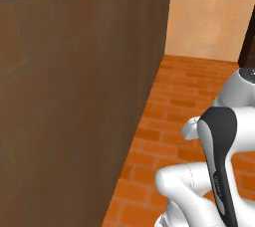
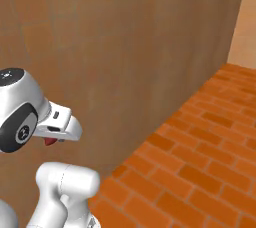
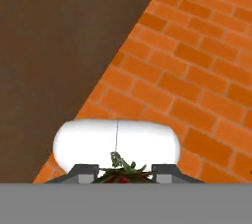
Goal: Take the strawberry from the fridge and place it on top of the pancake, located on the dining counter.
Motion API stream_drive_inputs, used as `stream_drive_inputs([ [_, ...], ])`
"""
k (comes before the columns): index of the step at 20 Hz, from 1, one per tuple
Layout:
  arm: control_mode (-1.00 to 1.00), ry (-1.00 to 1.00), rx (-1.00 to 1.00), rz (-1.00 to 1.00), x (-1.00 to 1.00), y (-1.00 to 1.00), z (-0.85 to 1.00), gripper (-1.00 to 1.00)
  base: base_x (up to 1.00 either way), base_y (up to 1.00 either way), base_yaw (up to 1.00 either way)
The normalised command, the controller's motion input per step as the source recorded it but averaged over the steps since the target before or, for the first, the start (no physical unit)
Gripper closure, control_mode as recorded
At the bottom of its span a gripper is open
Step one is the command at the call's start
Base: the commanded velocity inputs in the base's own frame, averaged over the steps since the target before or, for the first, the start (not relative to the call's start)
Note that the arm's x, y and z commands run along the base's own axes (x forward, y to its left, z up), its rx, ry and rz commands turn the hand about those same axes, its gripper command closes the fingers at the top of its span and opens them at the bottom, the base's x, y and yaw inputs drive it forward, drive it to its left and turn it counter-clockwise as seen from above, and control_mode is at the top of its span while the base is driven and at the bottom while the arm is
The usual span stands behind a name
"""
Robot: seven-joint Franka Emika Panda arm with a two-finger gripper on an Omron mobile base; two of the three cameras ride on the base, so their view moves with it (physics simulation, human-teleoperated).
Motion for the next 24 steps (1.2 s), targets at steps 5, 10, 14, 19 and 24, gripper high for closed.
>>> stream_drive_inputs([
  [5,1.0,0.0,0.0,0.0,0.0,0.0,0.0,1.0,0.98,-0.02,-0.61],
  [10,1.0,0.0,0.0,0.0,0.0,0.0,0.0,1.0,1.0,-0.02,-0.55],
  [14,1.0,0.0,0.0,0.0,0.0,0.0,0.0,1.0,1.0,-0.03,-0.54],
  [19,1.0,0.0,0.0,0.0,0.0,0.0,0.0,1.0,1.0,-0.08,-0.54],
  [24,1.0,0.0,0.0,0.0,0.0,0.0,0.0,1.0,0.76,-0.15,-0.67],
])
